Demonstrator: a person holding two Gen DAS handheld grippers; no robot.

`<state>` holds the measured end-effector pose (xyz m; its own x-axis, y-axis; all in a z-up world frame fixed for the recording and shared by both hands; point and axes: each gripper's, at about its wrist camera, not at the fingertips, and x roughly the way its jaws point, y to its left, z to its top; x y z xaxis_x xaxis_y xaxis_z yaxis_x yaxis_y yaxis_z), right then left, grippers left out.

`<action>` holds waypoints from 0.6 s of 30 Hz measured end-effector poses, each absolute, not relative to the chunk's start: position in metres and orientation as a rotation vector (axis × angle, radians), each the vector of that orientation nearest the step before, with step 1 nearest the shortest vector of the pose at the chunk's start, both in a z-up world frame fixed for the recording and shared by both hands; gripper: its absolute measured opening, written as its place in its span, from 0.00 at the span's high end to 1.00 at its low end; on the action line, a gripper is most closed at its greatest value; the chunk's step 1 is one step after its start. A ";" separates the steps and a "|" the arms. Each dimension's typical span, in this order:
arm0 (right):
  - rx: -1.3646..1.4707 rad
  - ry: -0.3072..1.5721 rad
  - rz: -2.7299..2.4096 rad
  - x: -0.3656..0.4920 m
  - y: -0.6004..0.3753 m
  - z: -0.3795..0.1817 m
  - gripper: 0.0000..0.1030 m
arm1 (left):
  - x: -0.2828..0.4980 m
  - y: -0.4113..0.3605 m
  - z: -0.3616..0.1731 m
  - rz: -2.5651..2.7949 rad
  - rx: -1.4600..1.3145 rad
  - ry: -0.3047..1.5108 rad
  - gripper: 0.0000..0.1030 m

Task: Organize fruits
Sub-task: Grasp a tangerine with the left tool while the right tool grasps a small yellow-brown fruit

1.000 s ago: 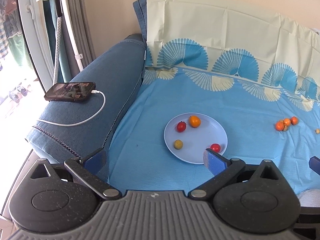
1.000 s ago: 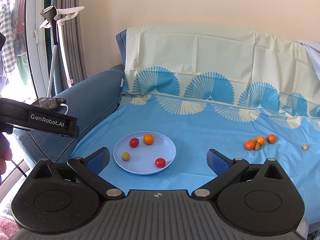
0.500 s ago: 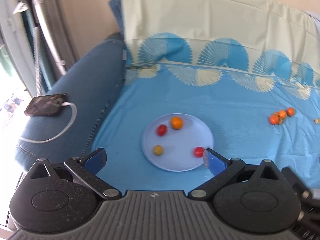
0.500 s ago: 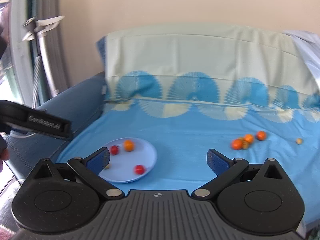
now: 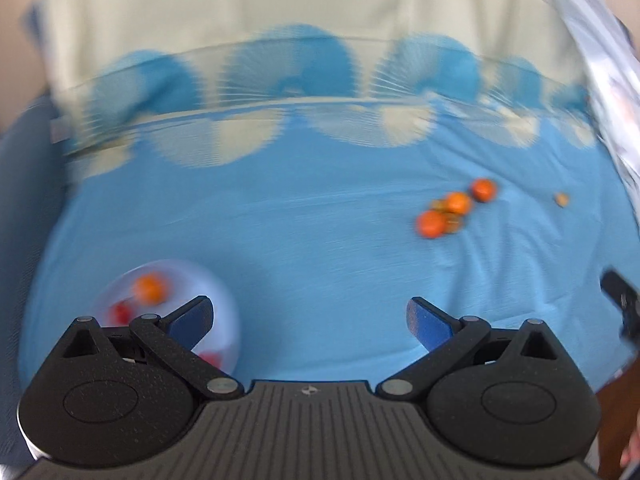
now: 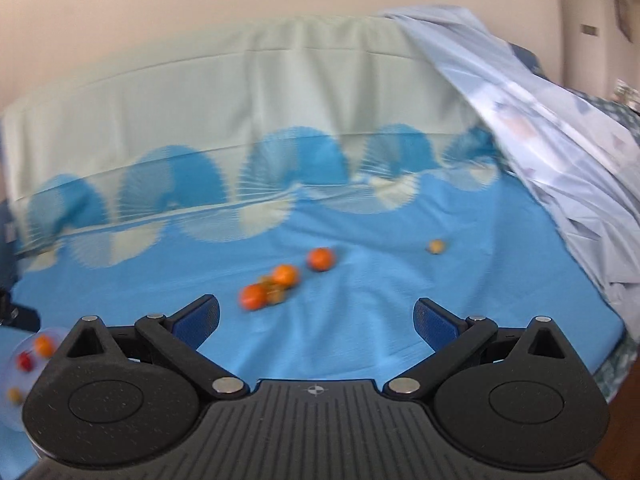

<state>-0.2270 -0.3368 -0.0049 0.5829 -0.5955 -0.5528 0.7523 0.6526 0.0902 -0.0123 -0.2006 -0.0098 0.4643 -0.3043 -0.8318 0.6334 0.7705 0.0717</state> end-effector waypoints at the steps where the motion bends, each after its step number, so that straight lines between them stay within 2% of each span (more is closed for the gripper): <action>1: 0.345 0.516 -0.832 -0.225 -0.358 -0.012 0.01 | -0.009 -0.221 -0.021 -0.619 0.412 0.929 0.00; 10: 0.415 0.576 -0.942 -0.178 -0.537 -0.095 0.01 | 0.042 -0.348 -0.119 -0.721 0.465 1.061 0.00; 18: 0.411 0.647 -0.973 -0.137 -0.616 -0.161 0.01 | 0.078 -0.399 -0.165 -0.742 0.512 1.133 0.00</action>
<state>-0.1367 -0.6159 -0.1605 0.4004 -0.6259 -0.6693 0.8593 0.5101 0.0370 0.0776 -0.3994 -0.1652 0.2326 -0.2662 -0.9354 0.7514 0.6599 -0.0010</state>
